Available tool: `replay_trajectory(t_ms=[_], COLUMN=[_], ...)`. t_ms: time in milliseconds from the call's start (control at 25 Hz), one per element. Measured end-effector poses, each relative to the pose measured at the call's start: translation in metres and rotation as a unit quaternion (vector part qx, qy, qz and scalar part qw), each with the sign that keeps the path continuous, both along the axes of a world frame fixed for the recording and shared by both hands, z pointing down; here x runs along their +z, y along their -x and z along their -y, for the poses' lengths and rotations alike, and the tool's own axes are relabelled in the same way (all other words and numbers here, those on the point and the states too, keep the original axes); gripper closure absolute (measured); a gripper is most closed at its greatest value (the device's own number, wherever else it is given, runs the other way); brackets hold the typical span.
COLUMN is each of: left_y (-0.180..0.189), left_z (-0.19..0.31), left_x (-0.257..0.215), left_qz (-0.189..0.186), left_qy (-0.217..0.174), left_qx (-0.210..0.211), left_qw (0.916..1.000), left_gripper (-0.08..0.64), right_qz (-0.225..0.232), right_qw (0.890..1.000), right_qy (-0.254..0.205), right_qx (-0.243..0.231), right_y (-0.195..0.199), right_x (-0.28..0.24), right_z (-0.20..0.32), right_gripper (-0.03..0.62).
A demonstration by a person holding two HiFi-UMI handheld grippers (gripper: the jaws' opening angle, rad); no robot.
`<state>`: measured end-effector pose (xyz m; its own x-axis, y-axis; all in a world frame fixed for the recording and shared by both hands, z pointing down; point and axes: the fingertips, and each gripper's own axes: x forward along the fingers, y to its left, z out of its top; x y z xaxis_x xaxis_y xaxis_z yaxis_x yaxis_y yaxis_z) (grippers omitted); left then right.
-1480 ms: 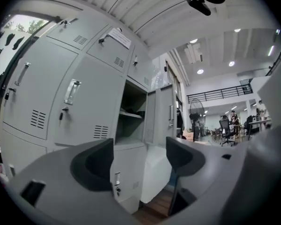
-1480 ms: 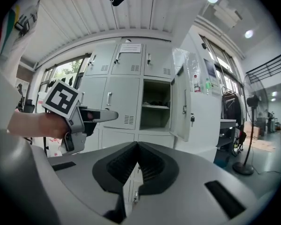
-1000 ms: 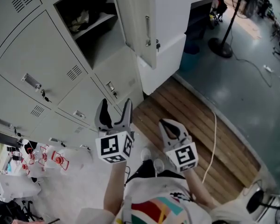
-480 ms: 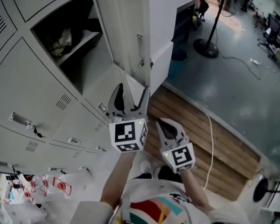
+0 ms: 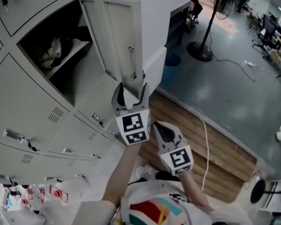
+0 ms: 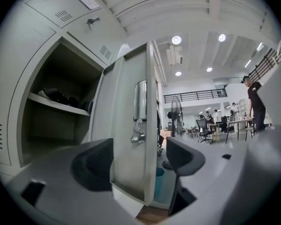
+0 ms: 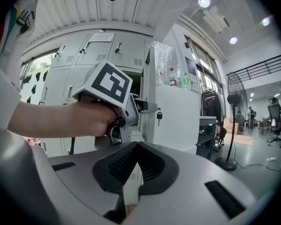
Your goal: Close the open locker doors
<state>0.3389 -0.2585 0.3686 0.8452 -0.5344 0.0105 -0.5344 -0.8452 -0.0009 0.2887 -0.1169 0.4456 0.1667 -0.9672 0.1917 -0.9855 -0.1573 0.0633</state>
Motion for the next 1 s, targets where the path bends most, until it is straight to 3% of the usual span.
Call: replay_trajectory(t_ms=[520, 1000], left_y=[0.0, 0.043], left_z=[0.014, 0.016], left_x=[-0.018, -0.024], left_qz=[-0.001, 0.014], left_qy=[-0.035, -0.074], left_qx=[-0.031, -0.05], left_qw=[0.9989, 0.9959], left_gripper=[0.227, 0.227], right_qz=[0.003, 0.004], right_qw=[0.999, 0.996], right_qy=[-0.009, -0.013], right_qx=[-0.042, -0.086], right_y=[-0.008, 0.02], right_x=[-0.001, -0.005], right_z=[0.014, 0.036], right_gripper=[0.586, 0.586])
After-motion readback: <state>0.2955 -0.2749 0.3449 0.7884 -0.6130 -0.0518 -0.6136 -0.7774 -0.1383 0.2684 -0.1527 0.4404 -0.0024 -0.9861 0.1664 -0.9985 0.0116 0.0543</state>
